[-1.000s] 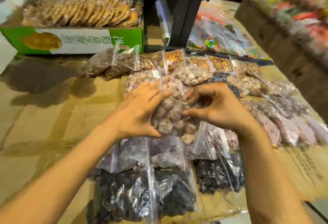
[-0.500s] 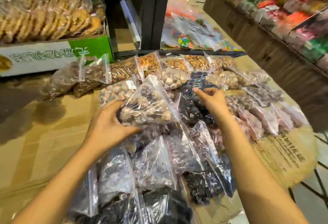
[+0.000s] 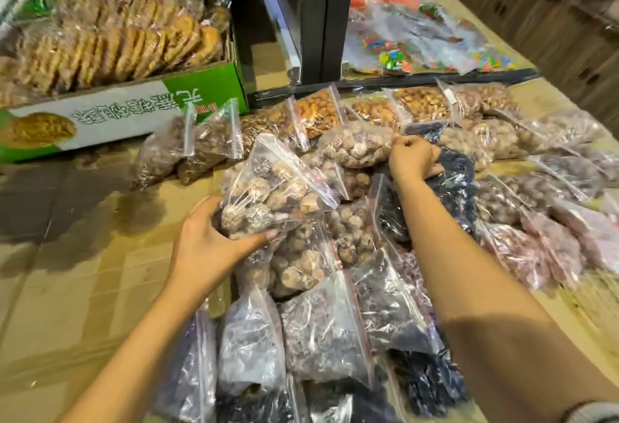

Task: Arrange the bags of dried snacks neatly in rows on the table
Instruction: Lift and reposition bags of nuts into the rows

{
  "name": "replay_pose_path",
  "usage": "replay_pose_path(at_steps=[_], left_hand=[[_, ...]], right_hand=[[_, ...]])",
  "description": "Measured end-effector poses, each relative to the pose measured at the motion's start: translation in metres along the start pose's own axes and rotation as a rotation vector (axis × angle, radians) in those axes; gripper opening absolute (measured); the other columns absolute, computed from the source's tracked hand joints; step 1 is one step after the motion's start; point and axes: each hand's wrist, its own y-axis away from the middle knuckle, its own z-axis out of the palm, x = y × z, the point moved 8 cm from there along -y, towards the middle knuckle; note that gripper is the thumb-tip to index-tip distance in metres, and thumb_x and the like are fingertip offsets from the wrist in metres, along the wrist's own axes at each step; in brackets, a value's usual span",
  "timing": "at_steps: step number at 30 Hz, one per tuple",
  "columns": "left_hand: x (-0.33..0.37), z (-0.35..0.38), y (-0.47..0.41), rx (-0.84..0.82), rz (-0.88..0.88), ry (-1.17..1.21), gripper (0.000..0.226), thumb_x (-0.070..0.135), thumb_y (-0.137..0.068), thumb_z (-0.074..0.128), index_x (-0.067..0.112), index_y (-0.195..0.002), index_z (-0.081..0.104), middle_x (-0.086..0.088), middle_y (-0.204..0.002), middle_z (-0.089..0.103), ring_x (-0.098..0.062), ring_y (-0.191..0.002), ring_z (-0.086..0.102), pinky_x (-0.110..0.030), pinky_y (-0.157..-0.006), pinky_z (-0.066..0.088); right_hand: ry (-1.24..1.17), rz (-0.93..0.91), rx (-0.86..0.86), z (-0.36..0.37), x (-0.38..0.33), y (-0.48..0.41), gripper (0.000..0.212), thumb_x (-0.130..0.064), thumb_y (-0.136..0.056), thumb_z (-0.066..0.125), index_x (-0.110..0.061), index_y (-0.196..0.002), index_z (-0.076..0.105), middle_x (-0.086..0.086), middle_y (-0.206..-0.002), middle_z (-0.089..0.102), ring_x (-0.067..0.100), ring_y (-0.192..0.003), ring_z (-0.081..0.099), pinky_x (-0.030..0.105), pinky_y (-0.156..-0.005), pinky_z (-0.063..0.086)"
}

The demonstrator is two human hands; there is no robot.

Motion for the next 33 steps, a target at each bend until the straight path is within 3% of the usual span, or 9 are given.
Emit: replay_pose_path(at_steps=[3, 4, 6, 9, 12, 18, 22, 27, 33], left_hand=[[-0.017, -0.023, -0.001, -0.011, -0.028, 0.053, 0.063, 0.046, -0.05, 0.086, 0.023, -0.105, 0.065, 0.009, -0.088, 0.07, 0.003, -0.079, 0.064, -0.022, -0.074, 0.053], [-0.022, -0.026, -0.003, -0.014, -0.036, 0.064, 0.061, 0.042, -0.051, 0.087, 0.021, -0.104, 0.065, 0.01, -0.084, 0.069, 0.006, -0.073, 0.063, -0.016, -0.069, 0.051], [-0.036, -0.045, -0.005, -0.034, -0.001, 0.08, 0.056, 0.037, -0.053, 0.088, 0.022, -0.102, 0.065, 0.015, -0.086, 0.068, 0.012, -0.075, 0.061, -0.005, -0.066, 0.044], [-0.064, -0.081, -0.009, -0.07, 0.02, 0.124, 0.052, 0.037, -0.054, 0.088, 0.024, -0.099, 0.065, 0.015, -0.085, 0.068, 0.014, -0.074, 0.06, -0.006, -0.065, 0.046], [-0.085, -0.121, -0.006, -0.115, 0.027, 0.195, 0.051, 0.028, -0.056, 0.088, 0.023, -0.101, 0.065, 0.022, -0.083, 0.067, 0.017, -0.068, 0.058, -0.005, -0.063, 0.045], [-0.108, -0.183, 0.003, -0.18, 0.088, 0.21, 0.055, 0.032, -0.056, 0.09, 0.018, -0.102, 0.062, 0.006, -0.09, 0.067, 0.002, -0.08, 0.061, -0.018, -0.071, 0.047], [-0.115, -0.185, -0.012, -0.234, 0.138, 0.169, 0.06, 0.049, -0.051, 0.086, 0.022, -0.097, 0.059, 0.0, -0.097, 0.065, -0.016, -0.088, 0.06, -0.031, -0.071, 0.048], [-0.105, -0.161, -0.039, -0.322, 0.183, 0.144, 0.054, 0.033, -0.067, 0.083, 0.016, -0.111, 0.057, -0.002, -0.11, 0.062, -0.019, -0.099, 0.058, -0.03, -0.079, 0.044], [-0.088, -0.118, -0.071, -0.48, 0.244, 0.109, 0.051, 0.027, -0.074, 0.079, 0.008, -0.117, 0.057, -0.002, -0.108, 0.062, -0.016, -0.097, 0.057, -0.025, -0.076, 0.041]], right_hand=[[-0.147, 0.043, 0.018, -0.005, 0.0, 0.014, 0.026, -0.018, -0.093, 0.048, -0.013, -0.076, 0.067, 0.01, -0.091, 0.057, 0.023, -0.112, 0.045, 0.035, -0.105, 0.025], [-0.222, 0.023, 0.032, -0.01, -0.003, 0.019, 0.026, -0.016, -0.093, 0.047, -0.011, -0.076, 0.065, 0.01, -0.089, 0.056, 0.021, -0.099, 0.049, 0.028, -0.095, 0.035], [-0.324, -0.048, 0.076, -0.016, -0.019, 0.049, 0.025, -0.011, -0.096, 0.043, -0.006, -0.08, 0.062, 0.007, -0.083, 0.055, 0.017, -0.085, 0.048, 0.021, -0.068, 0.035], [-0.352, -0.173, 0.247, -0.046, -0.054, 0.109, 0.039, -0.01, -0.096, 0.042, -0.022, -0.06, 0.039, -0.007, -0.063, 0.041, 0.013, -0.073, 0.045, 0.021, -0.059, 0.031], [-0.409, -0.279, 0.436, -0.082, -0.081, 0.171, 0.044, -0.008, -0.096, 0.046, -0.026, -0.059, 0.03, -0.011, -0.061, 0.033, -0.003, -0.056, 0.038, 0.011, -0.058, 0.031], [-0.383, -0.301, 0.367, -0.098, -0.106, 0.26, 0.041, -0.026, -0.088, 0.05, -0.025, -0.051, 0.033, -0.004, -0.051, 0.032, 0.004, -0.052, 0.034, 0.027, -0.057, 0.023], [-0.597, -0.261, 0.29, -0.101, -0.095, 0.292, 0.03, -0.04, -0.079, 0.056, -0.014, -0.065, 0.053, 0.015, -0.069, 0.044, 0.023, -0.064, 0.038, 0.038, -0.06, 0.031], [-0.532, -0.317, 0.257, -0.09, -0.115, 0.332, 0.028, -0.029, -0.089, 0.051, -0.013, -0.066, 0.053, 0.012, -0.064, 0.044, 0.022, -0.061, 0.039, 0.035, -0.055, 0.032], [-0.554, -0.156, 0.262, -0.075, -0.079, 0.327, 0.026, -0.023, -0.096, 0.048, -0.007, -0.078, 0.058, 0.014, -0.076, 0.055, 0.016, -0.064, 0.045, 0.028, -0.063, 0.034]])
